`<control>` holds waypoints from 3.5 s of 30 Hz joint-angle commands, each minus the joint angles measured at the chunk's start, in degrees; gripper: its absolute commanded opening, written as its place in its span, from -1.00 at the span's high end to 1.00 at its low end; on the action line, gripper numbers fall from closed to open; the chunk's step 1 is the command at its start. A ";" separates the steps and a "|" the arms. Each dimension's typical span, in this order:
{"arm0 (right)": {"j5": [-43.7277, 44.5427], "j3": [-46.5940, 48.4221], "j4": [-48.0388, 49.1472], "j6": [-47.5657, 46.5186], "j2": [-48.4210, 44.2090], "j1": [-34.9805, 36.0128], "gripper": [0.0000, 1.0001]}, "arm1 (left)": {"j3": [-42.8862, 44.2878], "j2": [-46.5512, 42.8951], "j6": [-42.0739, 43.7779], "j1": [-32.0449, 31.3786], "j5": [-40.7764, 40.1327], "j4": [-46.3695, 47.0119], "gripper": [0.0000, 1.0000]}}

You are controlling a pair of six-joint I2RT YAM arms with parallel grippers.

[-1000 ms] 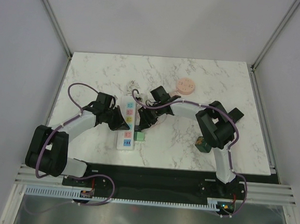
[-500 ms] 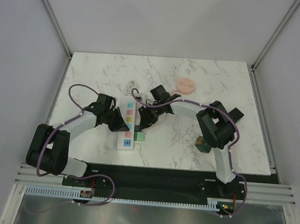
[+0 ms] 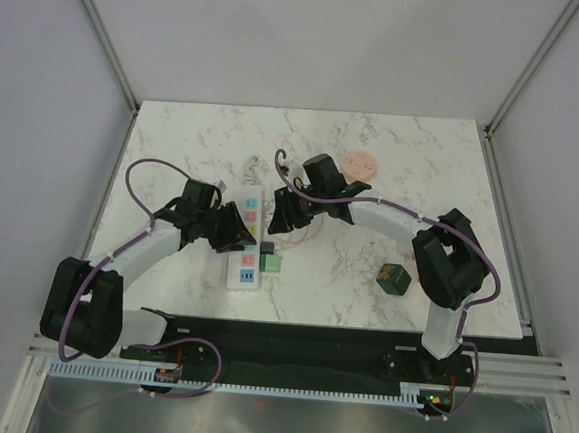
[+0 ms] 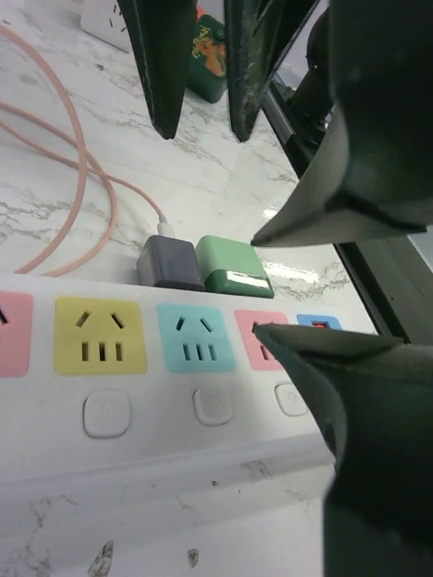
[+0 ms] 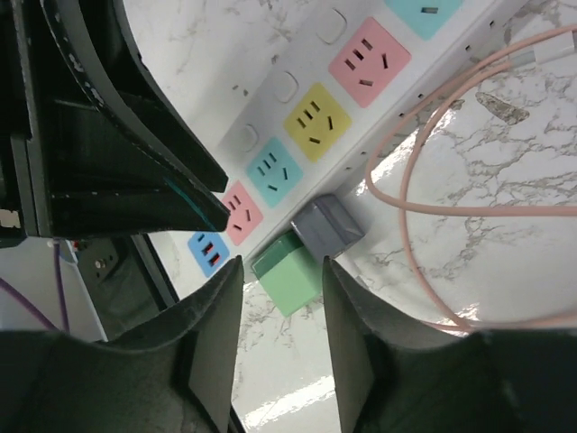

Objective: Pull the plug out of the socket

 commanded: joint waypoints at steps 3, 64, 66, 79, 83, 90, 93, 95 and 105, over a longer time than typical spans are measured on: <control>1.57 -5.83 7.09 8.69 -6.22 0.35 -0.03 | -0.76 -4.55 1.72 -2.22 -4.49 -0.05 -0.12; 2.45 -40.38 48.22 40.85 -11.15 0.97 -0.41 | -5.86 -1.74 -11.12 -29.12 -29.47 -5.60 0.96; 1.92 -40.38 50.77 42.09 -9.57 1.05 -0.41 | -6.74 -2.88 -11.03 -29.12 -28.77 -4.89 0.96; 1.84 -37.57 53.76 44.03 -4.03 2.90 -0.17 | -8.68 -5.53 -12.61 -29.12 -26.83 -3.57 0.96; 0.96 -37.57 58.59 46.13 -1.30 3.69 -0.13 | -9.29 -5.61 -12.79 -29.12 -26.57 -2.95 0.95; 1.57 -39.24 65.19 48.95 0.72 3.78 -0.04 | -10.69 -5.61 -14.27 -29.12 -27.01 -2.86 0.95; 2.45 -39.85 65.72 49.04 0.63 3.78 0.00 | -12.19 -5.52 -15.24 -29.12 -27.18 -2.34 0.95; 2.80 -40.12 65.72 48.95 0.54 3.69 0.05 | -13.16 -5.44 -15.68 -29.12 -27.36 -2.07 0.95; 4.30 -41.35 64.49 48.07 -0.25 3.16 0.47 | -14.21 -5.61 -17.44 -29.12 -28.06 -1.72 0.95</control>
